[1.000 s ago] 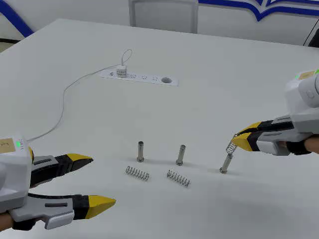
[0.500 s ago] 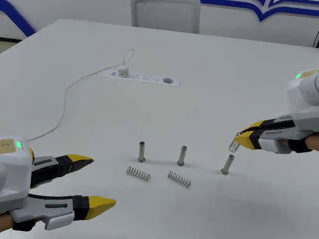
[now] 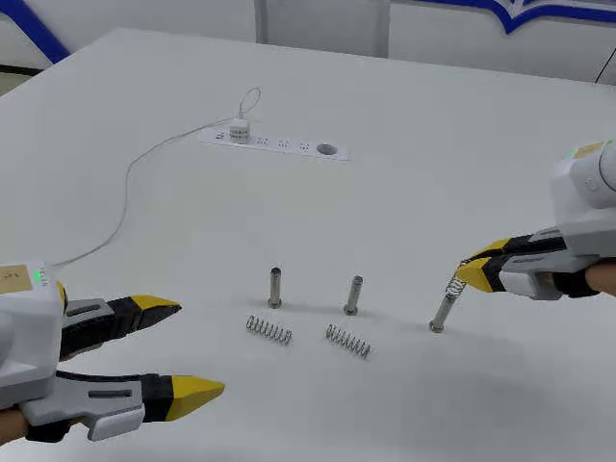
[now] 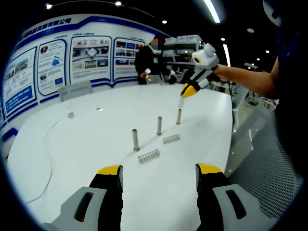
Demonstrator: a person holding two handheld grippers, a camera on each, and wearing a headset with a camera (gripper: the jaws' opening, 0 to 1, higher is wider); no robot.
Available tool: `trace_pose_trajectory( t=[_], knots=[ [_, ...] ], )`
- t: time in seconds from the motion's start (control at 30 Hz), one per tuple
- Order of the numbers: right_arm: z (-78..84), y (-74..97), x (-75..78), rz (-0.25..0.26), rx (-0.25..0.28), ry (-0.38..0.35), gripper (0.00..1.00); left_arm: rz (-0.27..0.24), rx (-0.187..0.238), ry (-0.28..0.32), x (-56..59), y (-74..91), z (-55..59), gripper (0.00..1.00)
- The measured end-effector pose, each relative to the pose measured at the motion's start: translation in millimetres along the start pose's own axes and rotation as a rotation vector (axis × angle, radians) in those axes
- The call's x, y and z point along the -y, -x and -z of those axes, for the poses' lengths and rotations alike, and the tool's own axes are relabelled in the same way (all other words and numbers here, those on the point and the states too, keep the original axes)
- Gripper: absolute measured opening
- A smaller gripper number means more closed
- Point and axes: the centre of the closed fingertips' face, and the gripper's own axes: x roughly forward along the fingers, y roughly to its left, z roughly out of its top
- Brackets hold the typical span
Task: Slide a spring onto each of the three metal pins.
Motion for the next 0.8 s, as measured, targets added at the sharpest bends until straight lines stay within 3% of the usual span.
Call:
trace_pose_trajectory(
  t=[0.8],
  knots=[
    [15.7, -16.9, 2.7, -0.007, -0.024, -0.037, 0.12, 0.008, -0.011, 0.008, -1.6, -3.4, 3.0, 0.62]
  ],
)
